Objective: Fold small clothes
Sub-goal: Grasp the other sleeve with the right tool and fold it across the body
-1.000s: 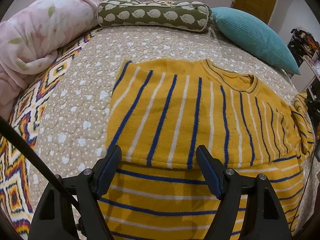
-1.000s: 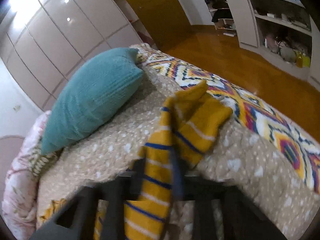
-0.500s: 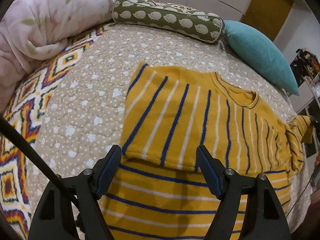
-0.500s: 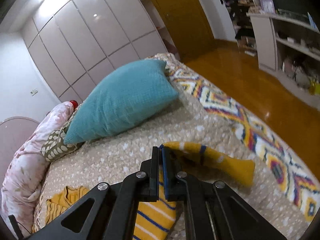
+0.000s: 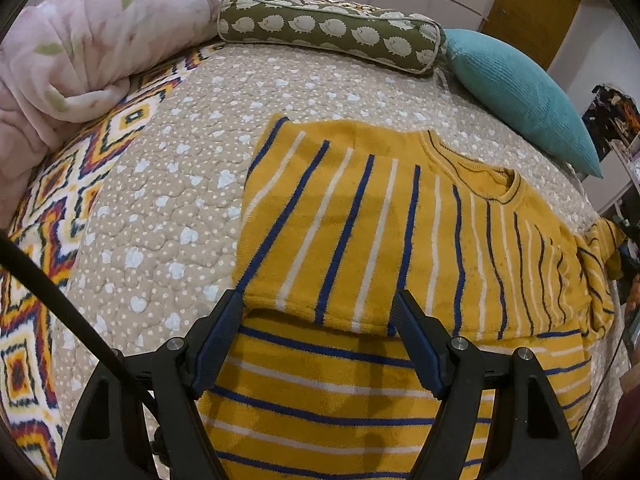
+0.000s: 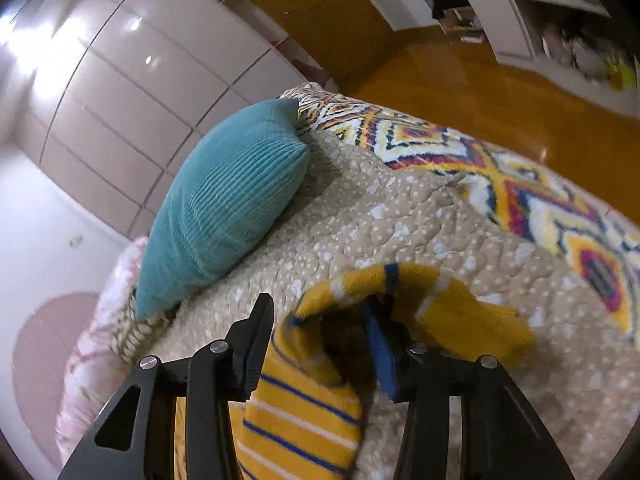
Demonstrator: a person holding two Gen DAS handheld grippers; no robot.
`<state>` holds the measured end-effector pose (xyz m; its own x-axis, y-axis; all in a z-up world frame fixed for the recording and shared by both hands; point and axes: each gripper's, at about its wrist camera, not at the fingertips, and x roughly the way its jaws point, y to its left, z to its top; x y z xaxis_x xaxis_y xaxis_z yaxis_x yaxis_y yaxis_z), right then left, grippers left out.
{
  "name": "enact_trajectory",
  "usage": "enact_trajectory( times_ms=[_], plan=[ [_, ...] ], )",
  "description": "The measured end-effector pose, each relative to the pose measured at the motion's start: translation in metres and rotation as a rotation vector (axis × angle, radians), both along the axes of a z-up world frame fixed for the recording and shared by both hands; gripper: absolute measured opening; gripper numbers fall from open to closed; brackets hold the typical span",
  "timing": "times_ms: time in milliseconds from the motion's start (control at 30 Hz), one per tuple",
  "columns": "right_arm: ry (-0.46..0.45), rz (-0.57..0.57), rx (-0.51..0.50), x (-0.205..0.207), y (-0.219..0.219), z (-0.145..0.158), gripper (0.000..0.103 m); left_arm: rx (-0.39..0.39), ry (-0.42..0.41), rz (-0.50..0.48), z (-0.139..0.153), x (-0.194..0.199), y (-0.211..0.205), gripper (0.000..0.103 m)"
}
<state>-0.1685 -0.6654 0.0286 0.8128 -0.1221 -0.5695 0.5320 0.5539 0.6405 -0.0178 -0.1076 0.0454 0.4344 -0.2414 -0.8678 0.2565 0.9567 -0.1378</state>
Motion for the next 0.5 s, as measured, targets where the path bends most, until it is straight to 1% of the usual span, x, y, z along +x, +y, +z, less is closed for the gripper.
enact_trajectory(
  times_ms=[33,67,100,133,167,200,267,333,400,467,500],
  plan=[
    [0.012,0.008,-0.016,0.004,0.001,0.001,0.019,-0.004,0.001,-0.003,0.001,0.001,0.001,0.076],
    [0.031,0.011,-0.054,0.007,0.005,0.007,0.007,-0.009,-0.001,-0.002,0.002,0.001,0.002,0.076],
    [0.035,0.015,-0.099,0.007,0.012,0.016,0.007,-0.013,-0.004,0.001,0.004,0.001,0.004,0.076],
    [0.002,0.050,-0.149,0.006,0.025,0.031,0.007,-0.023,-0.011,0.012,0.007,0.003,0.007,0.076],
    [-0.019,0.085,-0.173,0.007,0.035,0.040,0.007,-0.033,-0.014,0.019,0.009,0.003,0.010,0.076],
    [-0.038,0.145,-0.211,0.009,0.053,0.055,0.007,-0.045,-0.016,0.029,0.011,0.004,0.012,0.076],
    [-0.036,0.277,-0.291,0.020,0.099,0.082,0.007,-0.075,-0.012,0.048,0.015,0.006,0.016,0.076],
    [-0.048,0.411,-0.331,0.033,0.150,0.097,0.007,-0.101,-0.013,0.053,0.018,0.005,0.017,0.076],
    [-0.047,0.534,-0.346,0.048,0.200,0.095,0.007,-0.106,-0.016,0.043,0.020,0.003,0.017,0.076],
    [-0.015,0.646,-0.367,0.065,0.254,0.079,0.008,-0.101,-0.016,0.027,0.020,0.001,0.014,0.076],
    [0.016,0.700,-0.383,0.074,0.280,0.066,0.010,-0.101,-0.016,0.022,0.020,0.001,0.013,0.076]
  ],
)
